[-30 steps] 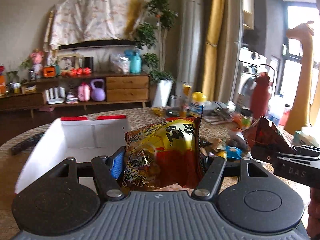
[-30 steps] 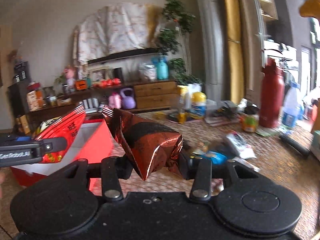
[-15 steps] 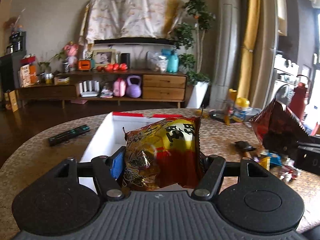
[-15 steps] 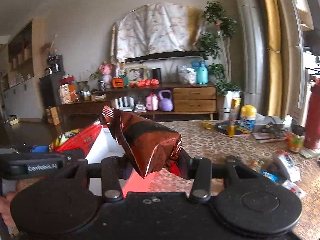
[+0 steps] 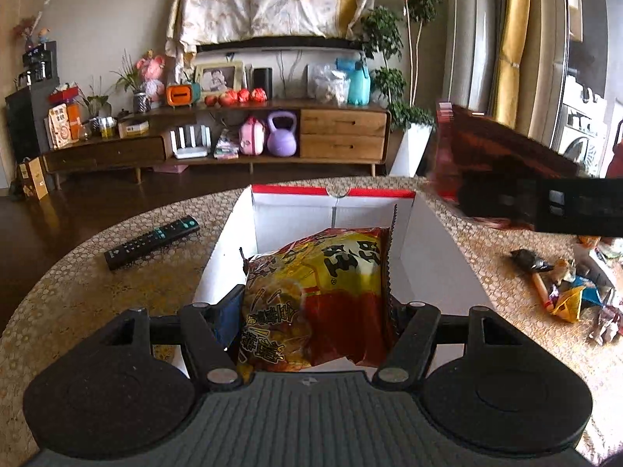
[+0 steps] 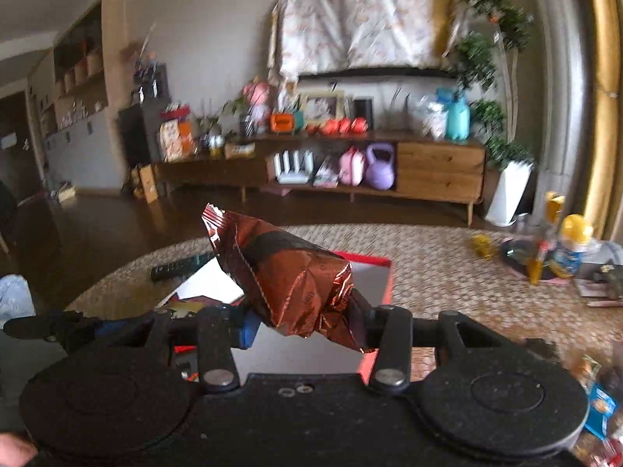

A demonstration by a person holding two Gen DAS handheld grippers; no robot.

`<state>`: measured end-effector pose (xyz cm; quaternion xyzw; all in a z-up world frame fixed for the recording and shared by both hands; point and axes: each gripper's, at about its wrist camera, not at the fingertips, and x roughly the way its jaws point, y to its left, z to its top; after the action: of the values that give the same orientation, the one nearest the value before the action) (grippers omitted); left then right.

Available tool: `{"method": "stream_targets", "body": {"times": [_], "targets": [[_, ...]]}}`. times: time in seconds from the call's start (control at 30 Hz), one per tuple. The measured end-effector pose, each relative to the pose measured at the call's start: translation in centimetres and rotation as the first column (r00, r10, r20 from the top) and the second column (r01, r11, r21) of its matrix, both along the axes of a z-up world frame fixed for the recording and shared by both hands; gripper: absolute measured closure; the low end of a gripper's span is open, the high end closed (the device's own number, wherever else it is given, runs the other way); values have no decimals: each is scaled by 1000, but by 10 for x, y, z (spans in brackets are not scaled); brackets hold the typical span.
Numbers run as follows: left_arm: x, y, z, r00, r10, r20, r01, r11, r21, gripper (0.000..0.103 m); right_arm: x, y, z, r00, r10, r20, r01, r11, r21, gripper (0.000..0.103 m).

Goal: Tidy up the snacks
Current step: 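Lift and carry both held bags over the white red-rimmed box, then open left gripper dropping chip bag in box while right gripper releases foil bag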

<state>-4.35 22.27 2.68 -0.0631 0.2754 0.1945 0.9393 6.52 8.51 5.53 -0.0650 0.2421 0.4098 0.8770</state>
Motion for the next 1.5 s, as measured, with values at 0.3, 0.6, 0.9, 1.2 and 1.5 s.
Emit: {"method": "stream_targets", "body": {"times": [0.3, 0.6, 0.9, 1.2, 1.5], "targets": [[24, 13, -15, 995, -39, -87, 38, 999, -7, 35, 24, 50, -18, 994, 43, -103, -57, 990, -130, 59], [46, 15, -36, 962, -109, -252, 112, 994, -4, 35, 45, 107, -43, 978, 38, -205, -108, 934, -342, 59], [62, 15, -40, 923, -131, -363, 140, 990, -2, 35, 57, 155, -77, 961, -21, -276, -125, 856, -501, 59], [67, 13, -39, 909, -139, -393, 148, 989, -7, 29, 55, 159, -95, 952, -12, -305, -152, 848, -507, 39], [68, 9, -40, 915, -126, -383, 126, 992, -25, 21, 45, 133, -66, 945, 12, -327, -159, 890, -427, 33]]}}
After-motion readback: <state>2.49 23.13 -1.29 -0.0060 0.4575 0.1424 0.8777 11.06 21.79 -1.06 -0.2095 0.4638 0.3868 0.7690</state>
